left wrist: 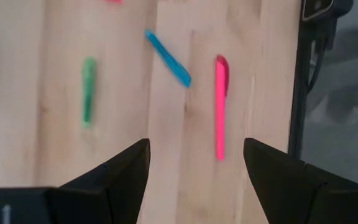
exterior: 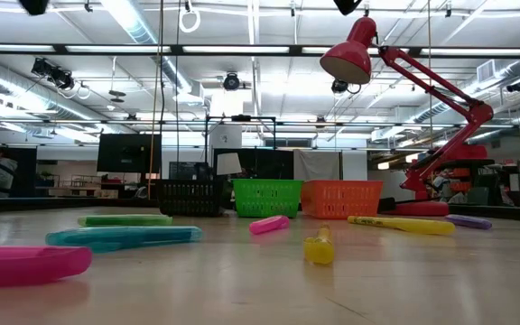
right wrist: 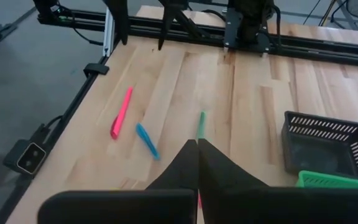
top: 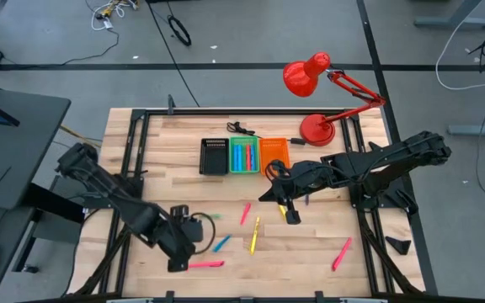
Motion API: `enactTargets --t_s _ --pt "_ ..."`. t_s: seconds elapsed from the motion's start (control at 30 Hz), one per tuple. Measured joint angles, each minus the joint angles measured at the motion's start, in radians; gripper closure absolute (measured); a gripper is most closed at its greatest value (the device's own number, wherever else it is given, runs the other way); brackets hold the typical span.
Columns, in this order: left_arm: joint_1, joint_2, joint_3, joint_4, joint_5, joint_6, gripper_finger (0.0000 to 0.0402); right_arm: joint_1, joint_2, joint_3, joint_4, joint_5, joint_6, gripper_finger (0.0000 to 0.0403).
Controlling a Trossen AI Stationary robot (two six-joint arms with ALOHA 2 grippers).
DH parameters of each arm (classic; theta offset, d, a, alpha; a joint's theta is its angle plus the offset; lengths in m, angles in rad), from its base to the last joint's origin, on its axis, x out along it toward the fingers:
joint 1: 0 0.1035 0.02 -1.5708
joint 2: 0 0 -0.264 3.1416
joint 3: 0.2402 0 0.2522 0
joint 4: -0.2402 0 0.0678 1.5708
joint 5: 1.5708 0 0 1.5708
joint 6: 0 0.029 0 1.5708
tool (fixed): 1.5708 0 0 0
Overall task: Pick & Place Markers
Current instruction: Put the left large pink pen into the black bin
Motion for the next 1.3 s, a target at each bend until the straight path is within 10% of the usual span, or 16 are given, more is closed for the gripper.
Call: enactTargets --t_s 1.3 --pt "-0.031 0.465 0.0 0.293 0.072 -0.059 0.0139 0.0 0.0 0.0 -0.003 0.0 -0.002 0.0403"
